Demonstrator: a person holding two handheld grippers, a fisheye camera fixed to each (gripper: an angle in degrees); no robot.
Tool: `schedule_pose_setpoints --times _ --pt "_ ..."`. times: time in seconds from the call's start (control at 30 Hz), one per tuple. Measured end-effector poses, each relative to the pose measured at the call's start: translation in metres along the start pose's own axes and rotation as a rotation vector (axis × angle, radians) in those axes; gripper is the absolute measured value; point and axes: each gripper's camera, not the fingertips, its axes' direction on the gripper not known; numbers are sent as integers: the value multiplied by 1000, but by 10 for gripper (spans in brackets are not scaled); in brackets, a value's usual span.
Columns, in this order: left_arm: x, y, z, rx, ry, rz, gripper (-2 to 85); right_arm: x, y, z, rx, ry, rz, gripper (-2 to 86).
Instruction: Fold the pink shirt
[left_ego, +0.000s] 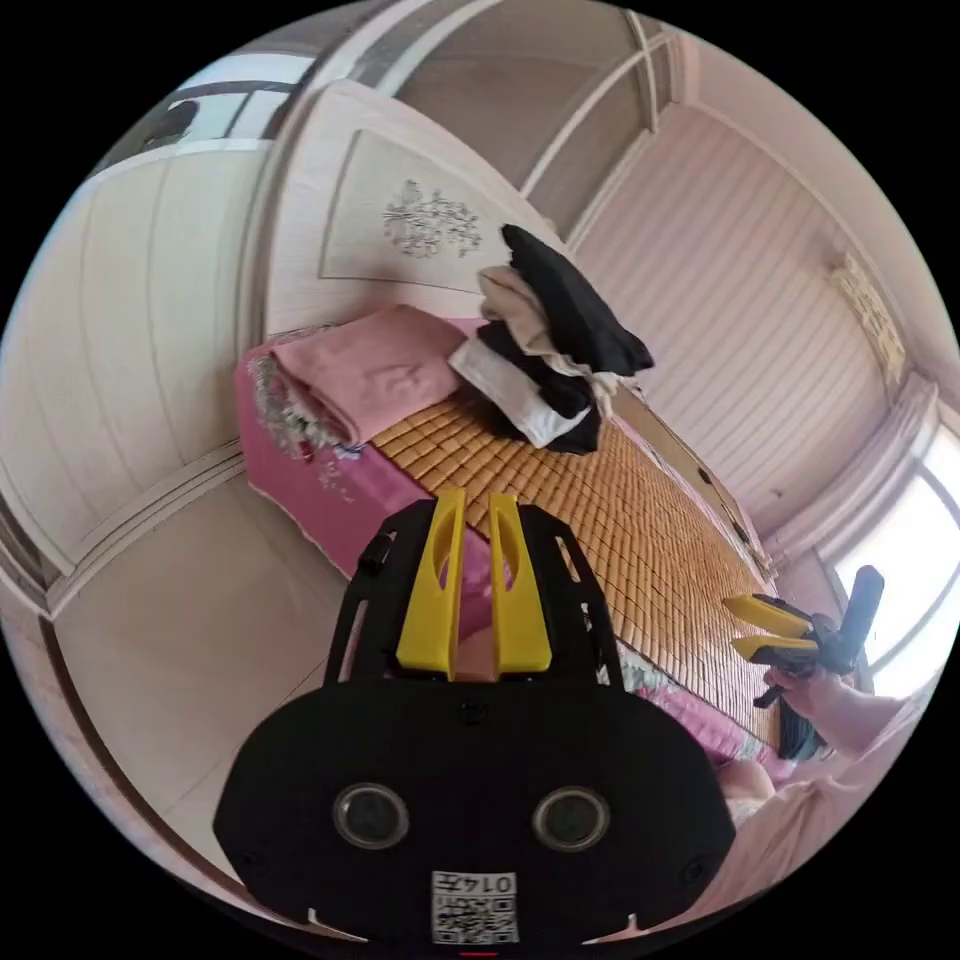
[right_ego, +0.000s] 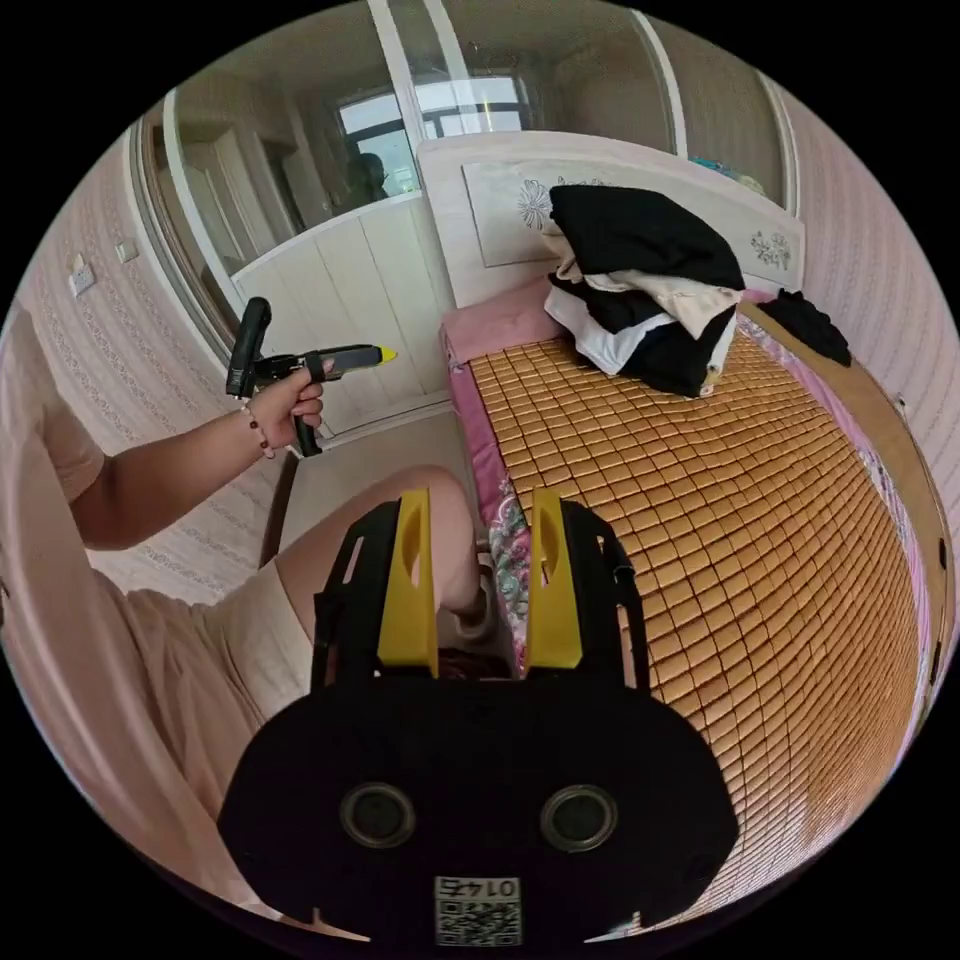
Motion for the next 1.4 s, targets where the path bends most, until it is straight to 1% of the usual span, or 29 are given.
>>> schedule_pose_setpoints --times 0.07,0.13,0.2,0.27,0.37,0.43,0.5,0.53,0.57,0.63,0.7,0.77,0.83,0.9,0.97,1.0,1.03,1.07,1.1,1.17,1.2,1.23,1.3,1.37,1.4 --pt "-46 2 -1 18 -42 -91 45 -15 -54 48 -88 -145 -31 139" --pt "-71 -3 5 26 -70 -110 47 -26 -87 72 -101 -199 -100 144" --pt "-91 -14 17 18 -80 -108 54 -34 -119 94 -128 -158 -207 148" --pt "-111 -35 38 26 -51 -77 73 -34 -164 125 -174 -87 -336 151" --pt "-132 -59 66 81 -47 -11 111 -29 -221 165 -221 -27 -365 152" --pt "-150 -73 83 72 -93 -60 122 -28 -249 182 -206 -33 -326 152" --pt "-166 -86 100 20 -74 -100 103 -29 -270 196 -183 -40 -293 151" --pt "-172 -93 112 -41 -25 -105 71 -30 -281 204 -179 -38 -289 150" --pt "-174 -98 115 -55 -7 -104 50 -32 -290 210 -178 -21 -296 149" --pt "-167 -105 109 -66 -18 -30 30 -35 -303 216 -172 -1 -315 146" --pt "-156 -103 92 -27 55 36 18 -41 -315 218 -173 36 -349 142" --pt "-130 -92 71 -24 168 158 9 -57 -328 217 -154 102 -409 139" --pt "-105 -77 56 -58 241 253 8 -69 -333 219 -156 94 -416 136" --pt "-83 -59 41 -101 323 305 7 -78 -330 229 -211 80 -399 132" --pt "-63 -36 20 -153 439 328 5 -85 -310 254 -377 103 -396 119" --pt "-60 -31 15 -165 463 324 5 -87 -302 262 -439 111 -402 114" --pt "-53 -22 6 -201 484 314 4 -89 -281 276 -567 130 -429 93" --pt "-46 -13 -1 -241 482 320 2 -92 -258 282 -632 136 -472 69" --pt "-41 -9 -3 -274 466 339 2 -93 -249 280 -612 131 -478 56" --pt "-19 2 -14 -302 372 449 1 -97 -228 254 -453 154 -477 5" --pt "-14 2 -16 -307 362 464 0 -97 -226 251 -457 158 -480 2" --pt "-5 -1 -19 -319 355 493 0 -95 -225 247 -515 139 -481 -4" --pt "8 -8 -26 -290 348 527 0 -80 -231 229 -501 89 -407 -6" --pt "26 -25 -37 -224 391 528 -2 -51 -239 187 -391 46 -256 -6" --pt "32 -29 -40 -202 404 534 -2 -43 -240 174 -353 42 -228 -6"
